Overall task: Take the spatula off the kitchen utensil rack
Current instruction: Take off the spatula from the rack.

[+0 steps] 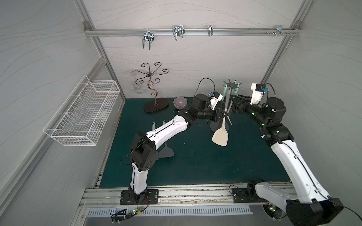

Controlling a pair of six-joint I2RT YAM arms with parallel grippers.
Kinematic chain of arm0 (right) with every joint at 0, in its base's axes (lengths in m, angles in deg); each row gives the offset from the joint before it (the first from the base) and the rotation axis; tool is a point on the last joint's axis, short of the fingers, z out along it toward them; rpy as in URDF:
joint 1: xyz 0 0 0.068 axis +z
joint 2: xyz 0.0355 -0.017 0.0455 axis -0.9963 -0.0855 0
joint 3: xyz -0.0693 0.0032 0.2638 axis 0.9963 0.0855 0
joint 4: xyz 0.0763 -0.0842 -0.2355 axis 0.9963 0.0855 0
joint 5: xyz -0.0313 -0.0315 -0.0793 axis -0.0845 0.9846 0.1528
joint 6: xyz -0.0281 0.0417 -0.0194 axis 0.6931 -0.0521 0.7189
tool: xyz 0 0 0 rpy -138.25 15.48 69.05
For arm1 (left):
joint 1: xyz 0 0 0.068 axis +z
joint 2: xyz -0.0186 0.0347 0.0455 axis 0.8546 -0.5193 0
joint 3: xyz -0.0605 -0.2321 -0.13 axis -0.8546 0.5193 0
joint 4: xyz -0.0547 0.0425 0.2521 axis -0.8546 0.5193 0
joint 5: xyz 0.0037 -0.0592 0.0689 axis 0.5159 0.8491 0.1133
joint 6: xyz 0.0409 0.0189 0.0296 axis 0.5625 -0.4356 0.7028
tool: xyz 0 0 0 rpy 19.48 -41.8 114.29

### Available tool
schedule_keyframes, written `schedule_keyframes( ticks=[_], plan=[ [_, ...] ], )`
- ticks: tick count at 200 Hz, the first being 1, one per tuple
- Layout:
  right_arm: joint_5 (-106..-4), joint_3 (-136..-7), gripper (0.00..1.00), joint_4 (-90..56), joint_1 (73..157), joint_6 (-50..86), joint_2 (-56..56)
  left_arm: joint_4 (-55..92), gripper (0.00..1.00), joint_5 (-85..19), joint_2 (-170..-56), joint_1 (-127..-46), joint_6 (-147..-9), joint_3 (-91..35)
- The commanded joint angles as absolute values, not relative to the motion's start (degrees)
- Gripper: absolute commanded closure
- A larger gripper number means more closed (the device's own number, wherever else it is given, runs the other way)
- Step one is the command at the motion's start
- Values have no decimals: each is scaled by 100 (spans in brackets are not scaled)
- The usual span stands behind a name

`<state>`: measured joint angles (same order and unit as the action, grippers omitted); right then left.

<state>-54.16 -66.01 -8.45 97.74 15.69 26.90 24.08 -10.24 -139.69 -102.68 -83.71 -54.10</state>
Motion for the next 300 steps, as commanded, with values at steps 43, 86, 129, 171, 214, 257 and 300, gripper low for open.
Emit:
schedule_keyframes(
  ticks=[43,86,129,171,214,257,300],
  plan=[
    [-5140,-9187,86,919,9703,1420,1367,2659,100,-956,-13745,-10183,-7580,-5725],
    [-5744,-10195,98,1300,9700,1245,145,2981,100,-804,-13889,-10068,-7517,-6037],
    [-5669,-9786,100,1270,9618,1289,-30,3042,100,-739,-13849,-10005,-7401,-6040],
    [-5456,-9398,100,1182,9547,1349,121,2654,100,-653,-13687,-9946,-7435,-5765],
    [-5436,-9323,100,1309,9529,1481,34,1743,100,-607,-13320,-9800,-7655,-5180],
    [-5424,-9111,100,1270,9520,1507,53,1038,100,-103,-13325,-9735,-7720,-5101],
    [-5434,-8982,100,1226,9512,1499,148,940,100,89,-13603,-9733,-7967,-5509]
  ],
)
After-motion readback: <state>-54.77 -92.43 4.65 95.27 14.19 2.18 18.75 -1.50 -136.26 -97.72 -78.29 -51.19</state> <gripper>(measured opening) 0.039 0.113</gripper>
